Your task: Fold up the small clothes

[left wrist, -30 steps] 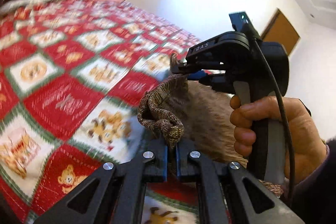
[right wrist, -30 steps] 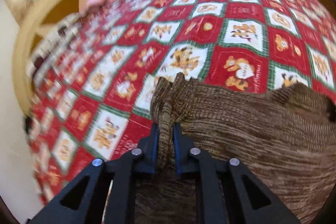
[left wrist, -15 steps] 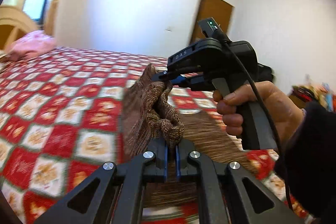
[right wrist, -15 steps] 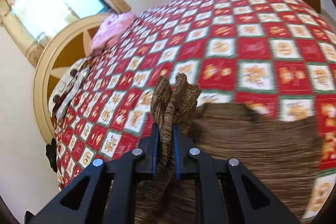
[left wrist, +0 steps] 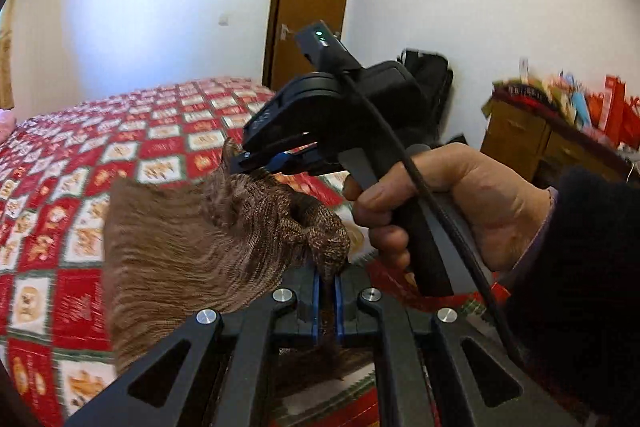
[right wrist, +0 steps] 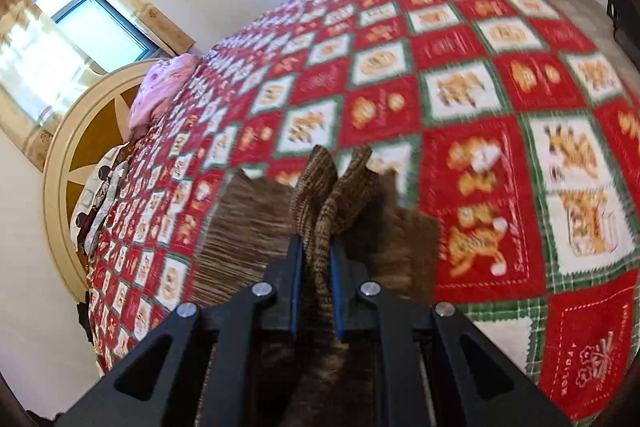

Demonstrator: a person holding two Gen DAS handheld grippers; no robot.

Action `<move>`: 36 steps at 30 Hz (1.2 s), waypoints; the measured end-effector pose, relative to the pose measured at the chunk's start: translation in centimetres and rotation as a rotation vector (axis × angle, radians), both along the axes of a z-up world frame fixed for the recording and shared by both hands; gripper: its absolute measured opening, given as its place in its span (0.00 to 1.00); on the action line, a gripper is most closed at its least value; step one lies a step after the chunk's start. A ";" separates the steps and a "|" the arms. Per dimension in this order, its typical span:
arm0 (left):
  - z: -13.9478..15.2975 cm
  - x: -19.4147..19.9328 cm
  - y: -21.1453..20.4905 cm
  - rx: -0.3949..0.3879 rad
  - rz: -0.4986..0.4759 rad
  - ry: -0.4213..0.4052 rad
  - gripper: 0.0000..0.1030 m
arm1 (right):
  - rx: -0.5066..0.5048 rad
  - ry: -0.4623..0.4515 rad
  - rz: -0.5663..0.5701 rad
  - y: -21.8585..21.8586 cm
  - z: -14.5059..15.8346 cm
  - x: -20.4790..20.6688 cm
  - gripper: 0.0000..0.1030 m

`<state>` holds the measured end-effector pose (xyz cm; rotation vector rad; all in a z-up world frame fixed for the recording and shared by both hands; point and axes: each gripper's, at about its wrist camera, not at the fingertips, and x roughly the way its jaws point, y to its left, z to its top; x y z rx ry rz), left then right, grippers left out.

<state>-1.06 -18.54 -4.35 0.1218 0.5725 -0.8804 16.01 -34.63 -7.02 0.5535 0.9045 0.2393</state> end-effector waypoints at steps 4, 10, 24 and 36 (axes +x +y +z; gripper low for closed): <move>-1.5 -0.9 -1.2 0.065 -0.016 0.027 0.05 | 0.010 0.041 -0.027 -1.6 -2.9 -0.6 0.15; -1.9 -2.9 0.0 0.138 -0.119 0.058 0.05 | 0.020 0.084 -0.123 -3.6 -3.1 -2.8 0.27; -0.3 -3.0 11.3 0.127 0.072 0.077 0.06 | -0.270 -0.066 -0.026 5.3 2.4 -14.5 0.27; -0.4 0.5 16.3 0.113 0.229 0.110 0.06 | -0.333 0.086 -0.200 3.8 -0.8 -17.0 0.18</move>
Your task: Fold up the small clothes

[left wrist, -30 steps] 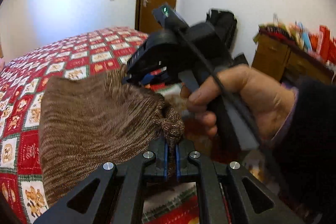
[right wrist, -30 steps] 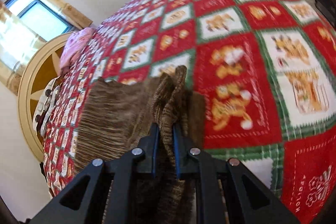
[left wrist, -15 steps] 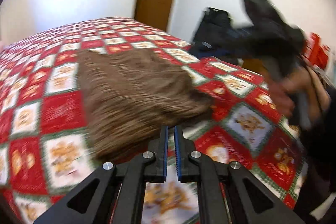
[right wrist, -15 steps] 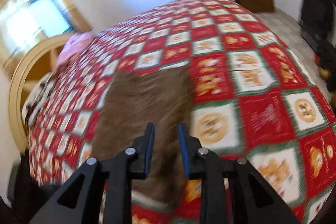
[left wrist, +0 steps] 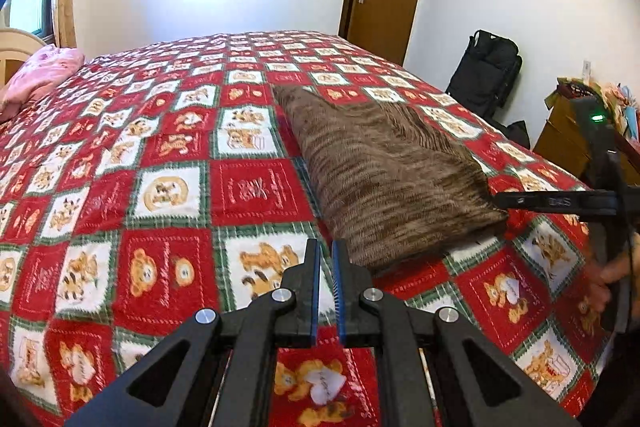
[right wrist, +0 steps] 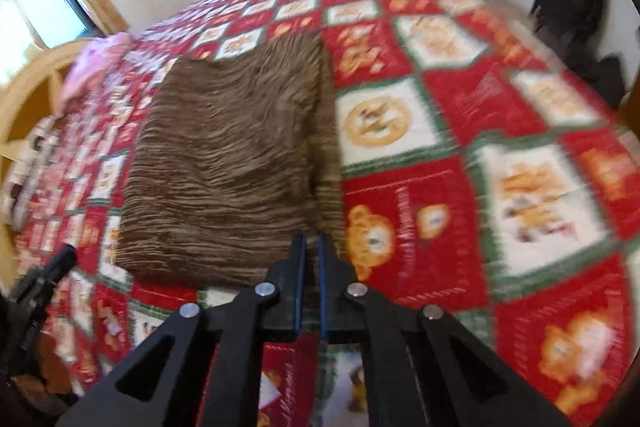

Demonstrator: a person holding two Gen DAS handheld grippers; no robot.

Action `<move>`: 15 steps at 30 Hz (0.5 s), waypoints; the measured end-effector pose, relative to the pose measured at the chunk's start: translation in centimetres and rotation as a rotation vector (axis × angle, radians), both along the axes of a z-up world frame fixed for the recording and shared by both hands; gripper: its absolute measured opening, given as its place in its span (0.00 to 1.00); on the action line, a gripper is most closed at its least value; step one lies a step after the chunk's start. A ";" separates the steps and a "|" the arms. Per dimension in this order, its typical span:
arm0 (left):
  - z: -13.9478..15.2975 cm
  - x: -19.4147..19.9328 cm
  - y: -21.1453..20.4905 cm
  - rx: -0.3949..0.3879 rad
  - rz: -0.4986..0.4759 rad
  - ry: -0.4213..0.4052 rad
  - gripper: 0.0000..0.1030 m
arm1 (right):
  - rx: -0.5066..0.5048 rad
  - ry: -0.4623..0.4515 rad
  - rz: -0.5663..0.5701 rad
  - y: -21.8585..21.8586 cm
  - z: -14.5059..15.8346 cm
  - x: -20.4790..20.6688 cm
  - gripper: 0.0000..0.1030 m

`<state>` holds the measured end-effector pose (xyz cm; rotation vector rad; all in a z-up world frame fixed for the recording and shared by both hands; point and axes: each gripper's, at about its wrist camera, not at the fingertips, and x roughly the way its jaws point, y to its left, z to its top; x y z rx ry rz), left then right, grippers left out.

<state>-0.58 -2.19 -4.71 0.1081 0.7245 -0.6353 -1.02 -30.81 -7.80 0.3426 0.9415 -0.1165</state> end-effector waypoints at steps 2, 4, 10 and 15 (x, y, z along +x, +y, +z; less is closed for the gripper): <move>0.2 0.7 -0.2 -0.012 0.022 0.005 0.06 | -0.055 -0.076 0.057 2.4 2.1 -0.5 0.19; 0.2 1.2 0.0 -0.023 0.044 0.025 0.06 | -0.011 -0.125 0.136 4.7 3.0 0.1 0.20; 0.4 2.0 1.4 -0.012 0.097 0.036 0.06 | 0.082 -0.118 0.260 10.0 0.5 4.5 0.20; 0.1 3.8 1.5 0.019 0.114 0.056 0.06 | 0.098 -0.020 0.285 11.3 -2.6 4.8 0.19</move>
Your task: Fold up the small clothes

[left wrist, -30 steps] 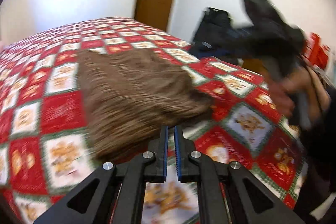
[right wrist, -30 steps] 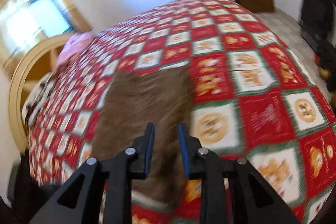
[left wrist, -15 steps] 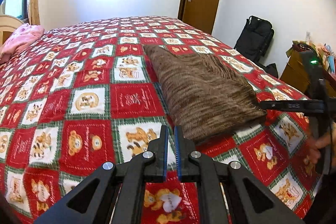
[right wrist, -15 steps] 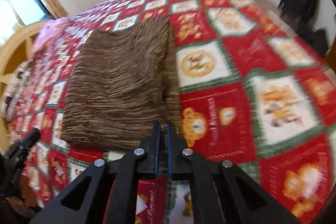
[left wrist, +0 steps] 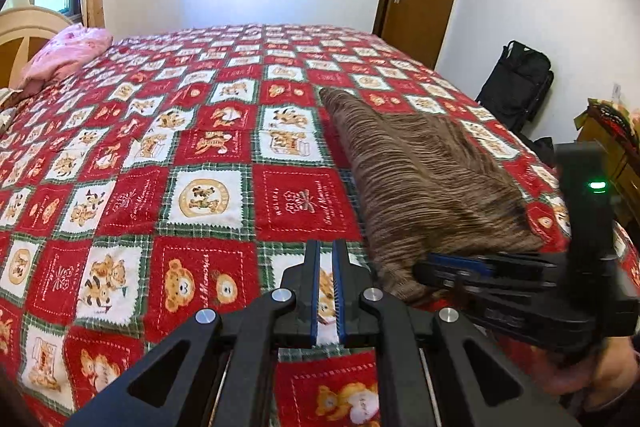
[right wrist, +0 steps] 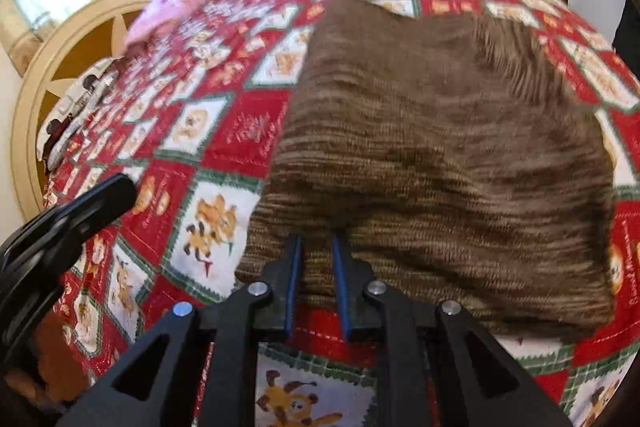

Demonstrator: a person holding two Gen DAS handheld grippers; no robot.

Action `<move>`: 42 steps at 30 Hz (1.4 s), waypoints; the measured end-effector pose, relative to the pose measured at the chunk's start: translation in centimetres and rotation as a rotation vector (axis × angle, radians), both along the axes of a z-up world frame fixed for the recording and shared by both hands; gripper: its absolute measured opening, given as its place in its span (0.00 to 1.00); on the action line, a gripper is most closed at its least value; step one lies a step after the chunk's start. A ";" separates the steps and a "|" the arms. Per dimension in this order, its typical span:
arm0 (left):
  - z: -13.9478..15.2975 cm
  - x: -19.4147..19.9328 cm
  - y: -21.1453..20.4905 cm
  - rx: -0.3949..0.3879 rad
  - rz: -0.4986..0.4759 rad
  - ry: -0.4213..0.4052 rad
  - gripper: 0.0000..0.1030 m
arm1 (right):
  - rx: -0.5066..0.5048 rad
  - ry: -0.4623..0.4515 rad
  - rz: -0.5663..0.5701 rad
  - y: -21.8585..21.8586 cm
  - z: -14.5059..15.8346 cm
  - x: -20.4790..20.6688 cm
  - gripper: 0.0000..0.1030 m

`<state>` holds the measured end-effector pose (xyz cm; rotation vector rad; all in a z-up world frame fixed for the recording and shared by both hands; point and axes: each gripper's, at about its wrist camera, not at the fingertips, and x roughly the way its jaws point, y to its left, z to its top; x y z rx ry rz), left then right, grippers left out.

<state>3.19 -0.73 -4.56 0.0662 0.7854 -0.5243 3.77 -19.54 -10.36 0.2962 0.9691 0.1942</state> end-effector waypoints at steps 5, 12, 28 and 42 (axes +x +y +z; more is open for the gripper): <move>-0.1 3.6 -1.1 -0.112 -0.018 0.118 0.11 | 0.079 -0.176 -0.119 -5.3 5.4 -2.2 0.65; 0.2 8.1 -5.4 -0.123 0.012 0.129 0.71 | 0.036 -0.208 -0.335 -12.6 6.2 -0.1 0.87; -5.1 10.8 -12.2 0.039 0.019 0.178 0.69 | -0.044 -0.084 -0.386 -12.9 -0.8 4.5 0.68; -4.9 10.3 -13.4 0.051 0.019 0.102 0.40 | 0.062 -0.104 -0.339 -13.0 -1.3 4.9 0.58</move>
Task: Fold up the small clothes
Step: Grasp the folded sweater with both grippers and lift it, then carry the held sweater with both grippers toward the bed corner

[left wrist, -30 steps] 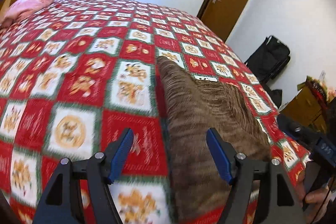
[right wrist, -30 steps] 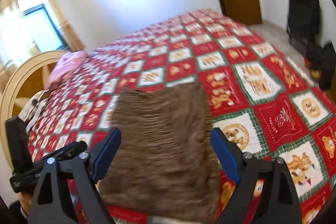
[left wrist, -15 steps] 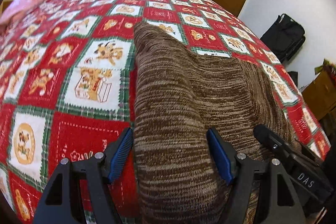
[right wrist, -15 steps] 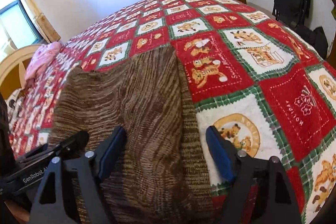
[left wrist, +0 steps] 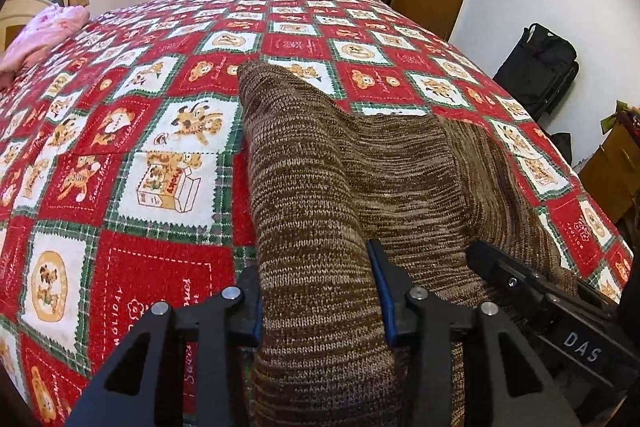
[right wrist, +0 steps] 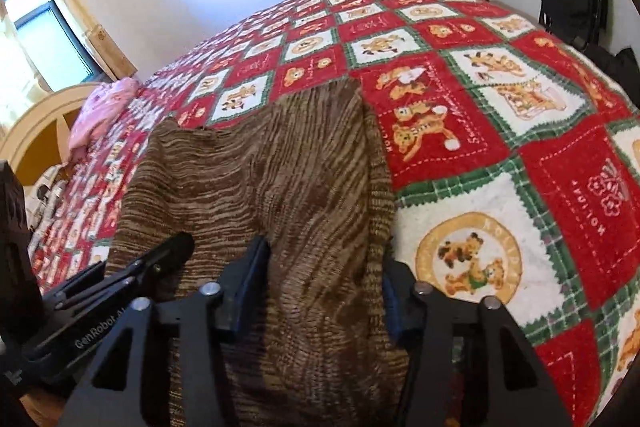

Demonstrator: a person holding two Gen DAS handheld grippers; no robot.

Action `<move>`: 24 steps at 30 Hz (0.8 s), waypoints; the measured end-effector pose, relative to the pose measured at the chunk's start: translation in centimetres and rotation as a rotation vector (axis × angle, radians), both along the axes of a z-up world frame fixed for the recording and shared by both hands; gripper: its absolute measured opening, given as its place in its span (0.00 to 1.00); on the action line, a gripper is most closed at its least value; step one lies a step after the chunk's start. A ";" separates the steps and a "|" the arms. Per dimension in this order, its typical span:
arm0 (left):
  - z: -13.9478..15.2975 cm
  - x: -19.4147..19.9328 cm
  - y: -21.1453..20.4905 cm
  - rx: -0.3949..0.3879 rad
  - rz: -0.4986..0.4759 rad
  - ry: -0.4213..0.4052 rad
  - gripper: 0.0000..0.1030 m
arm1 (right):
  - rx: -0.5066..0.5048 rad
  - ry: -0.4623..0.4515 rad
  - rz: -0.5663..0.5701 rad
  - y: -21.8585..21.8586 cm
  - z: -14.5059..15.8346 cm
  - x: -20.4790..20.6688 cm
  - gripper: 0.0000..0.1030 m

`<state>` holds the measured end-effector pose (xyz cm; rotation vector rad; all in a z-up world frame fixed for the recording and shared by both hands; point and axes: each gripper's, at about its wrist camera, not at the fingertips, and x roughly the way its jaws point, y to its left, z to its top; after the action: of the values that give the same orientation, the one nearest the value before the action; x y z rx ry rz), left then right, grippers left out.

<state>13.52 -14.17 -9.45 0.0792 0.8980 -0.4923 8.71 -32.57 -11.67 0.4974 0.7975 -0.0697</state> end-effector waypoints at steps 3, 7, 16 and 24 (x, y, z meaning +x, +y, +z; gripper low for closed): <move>0.2 -0.3 -0.3 0.019 -0.006 -0.020 0.34 | -0.014 0.006 0.004 0.4 0.1 0.1 0.57; 0.5 -1.2 -1.0 0.062 -0.022 -0.080 0.25 | -0.014 0.003 0.011 0.6 0.3 0.0 0.33; 4.4 -4.3 -0.2 0.067 -0.046 -0.196 0.23 | -0.055 -0.071 0.002 3.4 5.2 -3.0 0.25; 8.7 -8.8 1.4 0.039 -0.128 -0.250 0.23 | -0.027 -0.153 -0.033 4.9 9.7 -8.7 0.24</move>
<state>4.74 -12.81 -0.80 0.2303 0.6599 -0.5700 0.03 -27.64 -1.99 0.4846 0.6376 -0.0714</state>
